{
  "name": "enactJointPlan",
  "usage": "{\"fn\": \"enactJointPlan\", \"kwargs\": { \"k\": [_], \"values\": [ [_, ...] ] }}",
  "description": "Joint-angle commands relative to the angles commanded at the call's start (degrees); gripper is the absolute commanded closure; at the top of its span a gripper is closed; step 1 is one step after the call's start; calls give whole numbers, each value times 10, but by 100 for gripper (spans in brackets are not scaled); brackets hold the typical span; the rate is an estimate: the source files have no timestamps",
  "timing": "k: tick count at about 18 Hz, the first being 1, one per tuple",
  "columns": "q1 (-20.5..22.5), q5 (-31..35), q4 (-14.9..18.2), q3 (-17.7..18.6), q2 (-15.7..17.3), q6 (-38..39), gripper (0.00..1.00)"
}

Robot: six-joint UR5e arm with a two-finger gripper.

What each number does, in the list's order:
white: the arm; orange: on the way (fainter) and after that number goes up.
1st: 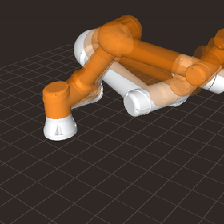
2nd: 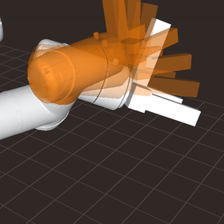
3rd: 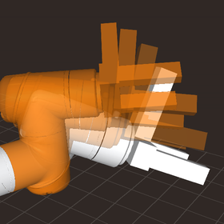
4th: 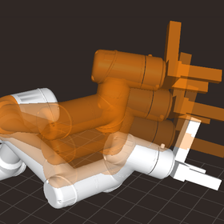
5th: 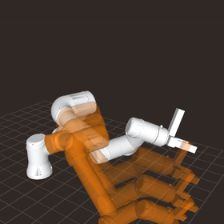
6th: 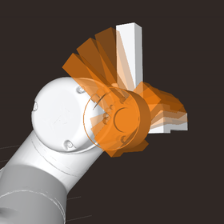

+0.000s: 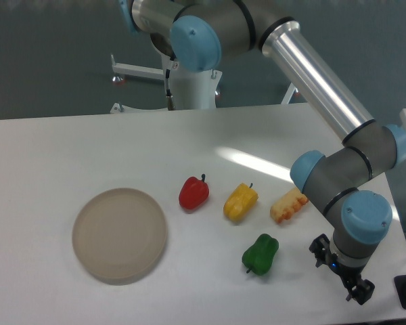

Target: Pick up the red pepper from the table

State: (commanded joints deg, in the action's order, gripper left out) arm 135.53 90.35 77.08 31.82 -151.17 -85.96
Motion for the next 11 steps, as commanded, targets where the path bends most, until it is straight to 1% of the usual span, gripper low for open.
{"fn": "enactJointPlan", "kwargs": {
  "k": [2, 4, 7, 11],
  "values": [
    [-2, -1, -6, 0, 1, 6, 0],
    [-4, -2, -6, 6, 5, 7, 0],
    [-9, -1, -5, 5, 8, 7, 0],
    [-17, 4, -5, 20, 22, 7, 0]
  ]
}}
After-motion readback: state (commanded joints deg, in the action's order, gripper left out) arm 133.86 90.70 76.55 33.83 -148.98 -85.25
